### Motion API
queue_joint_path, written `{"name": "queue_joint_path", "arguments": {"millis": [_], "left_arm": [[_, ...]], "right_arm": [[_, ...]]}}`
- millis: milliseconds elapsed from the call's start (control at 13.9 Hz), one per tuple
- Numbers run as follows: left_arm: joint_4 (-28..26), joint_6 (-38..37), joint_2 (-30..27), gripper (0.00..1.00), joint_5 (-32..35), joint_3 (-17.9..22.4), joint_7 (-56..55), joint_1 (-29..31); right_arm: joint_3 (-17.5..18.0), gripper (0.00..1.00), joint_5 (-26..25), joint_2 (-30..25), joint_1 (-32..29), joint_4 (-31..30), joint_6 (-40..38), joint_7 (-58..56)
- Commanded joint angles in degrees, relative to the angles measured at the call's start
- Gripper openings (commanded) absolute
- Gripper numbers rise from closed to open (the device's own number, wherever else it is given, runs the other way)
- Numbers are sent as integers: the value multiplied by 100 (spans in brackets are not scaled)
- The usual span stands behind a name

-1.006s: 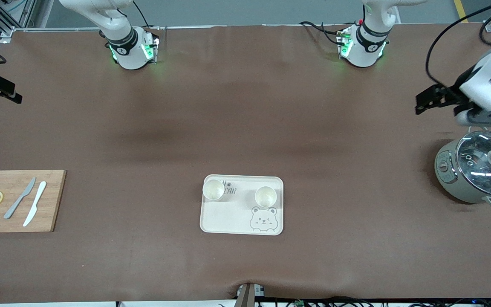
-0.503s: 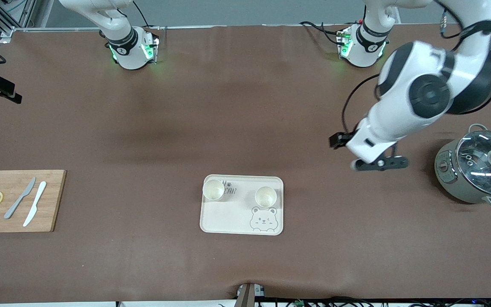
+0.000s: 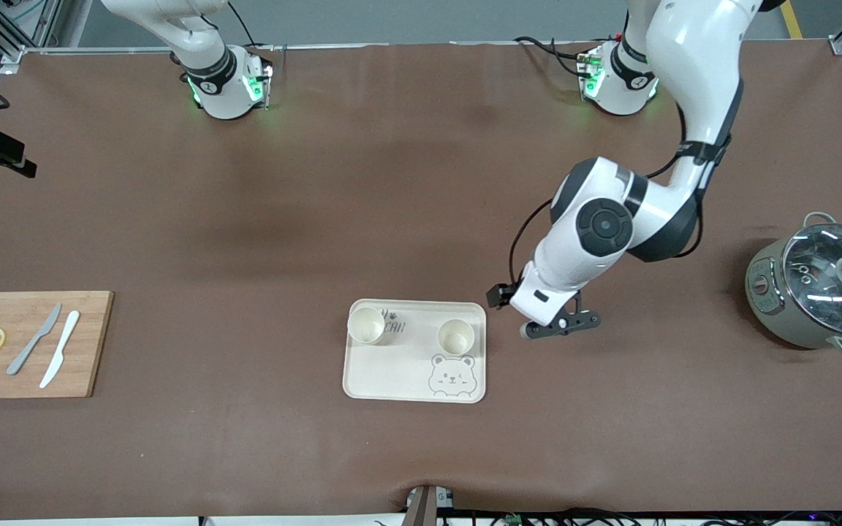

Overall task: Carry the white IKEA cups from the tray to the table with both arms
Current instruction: 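Reach the left gripper down to the white cup on the tray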

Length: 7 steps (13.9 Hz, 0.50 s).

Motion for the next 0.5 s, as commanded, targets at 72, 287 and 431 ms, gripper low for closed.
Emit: {"name": "queue_joint_path", "arguments": {"millis": [72, 287, 431], "left_arm": [[768, 535, 803, 86, 140, 74, -524, -355], [769, 1458, 1243, 82, 149, 74, -727, -426], [734, 1575, 1393, 72, 158, 74, -727, -470]], "right_arm": [[58, 100, -102, 329, -19, 241, 0, -24], [67, 100, -23, 663, -70, 268, 148, -23], [93, 100, -84, 962, 52, 285, 386, -50]]}}
